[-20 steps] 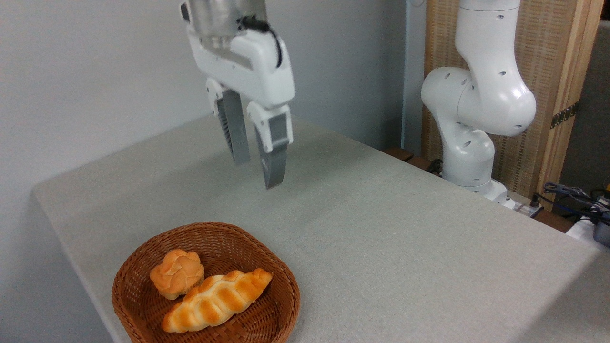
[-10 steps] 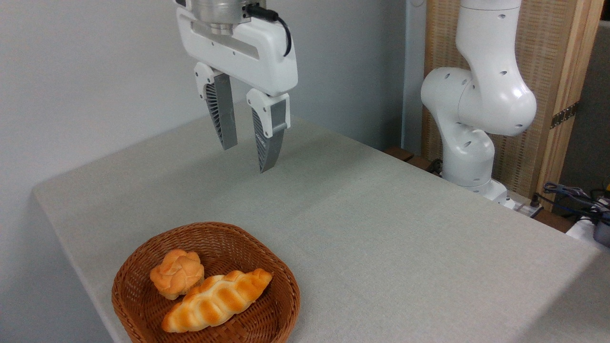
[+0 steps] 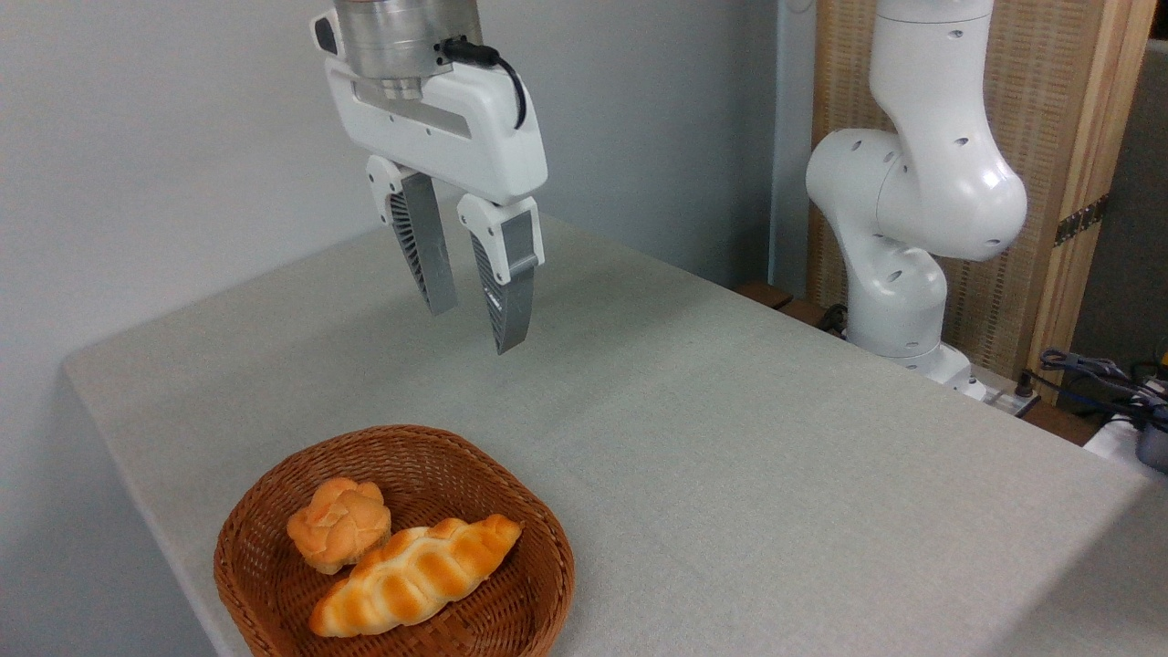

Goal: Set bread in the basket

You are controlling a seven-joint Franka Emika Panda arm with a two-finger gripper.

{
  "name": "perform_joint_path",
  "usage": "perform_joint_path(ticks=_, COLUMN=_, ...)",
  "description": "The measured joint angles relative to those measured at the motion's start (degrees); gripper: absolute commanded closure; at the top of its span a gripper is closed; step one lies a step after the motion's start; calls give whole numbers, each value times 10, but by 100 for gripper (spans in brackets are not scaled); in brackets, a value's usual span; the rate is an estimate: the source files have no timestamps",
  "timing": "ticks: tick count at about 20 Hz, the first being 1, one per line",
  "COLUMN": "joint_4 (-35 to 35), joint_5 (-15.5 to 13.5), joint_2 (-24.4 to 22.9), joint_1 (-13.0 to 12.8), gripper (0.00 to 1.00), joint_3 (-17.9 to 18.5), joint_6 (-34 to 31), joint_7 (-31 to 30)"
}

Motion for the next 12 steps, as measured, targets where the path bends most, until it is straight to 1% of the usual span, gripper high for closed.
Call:
perform_joint_path(ticks=1, joint_4=3, joint_5=8, joint_2=3, joint_1=-3, gripper=0, joint_3=-3, joint_6=0, joint_7=0)
perform_joint_path(ticks=3, joint_4=6, joint_5=11, joint_2=6, joint_1=-6, gripper=0, joint_3=-5, joint_6=0, joint_7=-1)
perform_joint_path(ticks=12, joint_4=11, joint_5=10, joint_2=8, joint_1=-7, gripper=0, joint_3=-5, joint_6=-7, joint_7=-1)
